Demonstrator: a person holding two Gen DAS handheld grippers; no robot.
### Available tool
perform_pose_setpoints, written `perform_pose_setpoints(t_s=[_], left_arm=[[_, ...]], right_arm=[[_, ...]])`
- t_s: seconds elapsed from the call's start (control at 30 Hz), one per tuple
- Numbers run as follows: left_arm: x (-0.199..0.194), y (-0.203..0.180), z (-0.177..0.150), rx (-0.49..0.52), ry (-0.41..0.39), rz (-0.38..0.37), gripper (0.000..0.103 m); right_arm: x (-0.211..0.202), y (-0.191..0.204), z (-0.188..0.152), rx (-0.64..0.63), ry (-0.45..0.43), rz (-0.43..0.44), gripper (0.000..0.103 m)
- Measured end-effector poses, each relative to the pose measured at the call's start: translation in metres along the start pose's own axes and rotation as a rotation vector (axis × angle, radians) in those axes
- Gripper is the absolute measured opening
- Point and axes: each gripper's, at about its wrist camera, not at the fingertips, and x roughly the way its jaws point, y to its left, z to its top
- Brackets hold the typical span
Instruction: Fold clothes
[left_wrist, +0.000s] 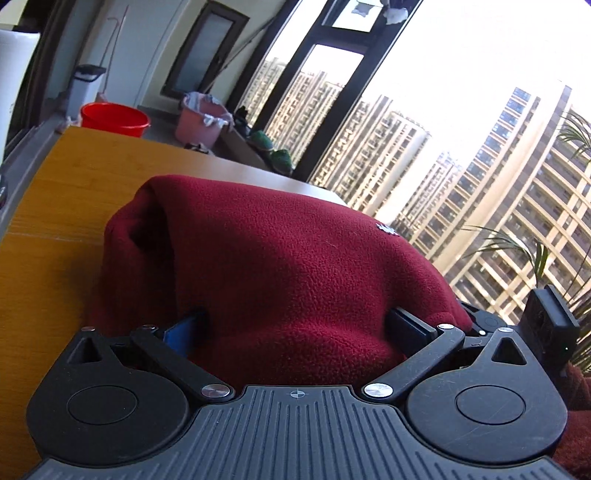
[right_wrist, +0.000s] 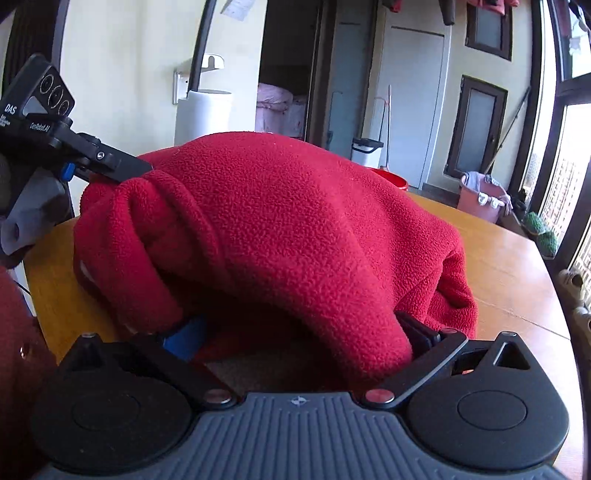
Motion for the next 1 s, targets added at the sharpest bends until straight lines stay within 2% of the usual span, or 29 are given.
perform_pose_setpoints(t_s=[0.13,0.3,0.43,0.67,1.0], left_arm=[[0.027,0.006,0.020,0.005,-0.048,0.051,0.103],[0.052,0.003,0.039,0.012,-0.143,0.191,0.103],[0.064,0.006,0.052,0.016,-0.181,0.247,0.103],[0.070,0.012,0.062,0.005,-0.181,0.244,0.103],[0.081,0.016,0.066,0.025,-0.197,0.240,0.103]], right_arm=[[0.028,-0.013,0.022,-0.031,0.024,-0.056,0.103],[0.075,-0.045,0.048,0.032,0.017,-0.082,0.103],[0.097,-0.056,0.061,0.070,0.001,-0.107,0.103],[0.095,-0.047,0.057,0.115,-0.085,-0.190,0.103],[0.106,-0.082,0.062,0.172,-0.109,-0.119,0.103]])
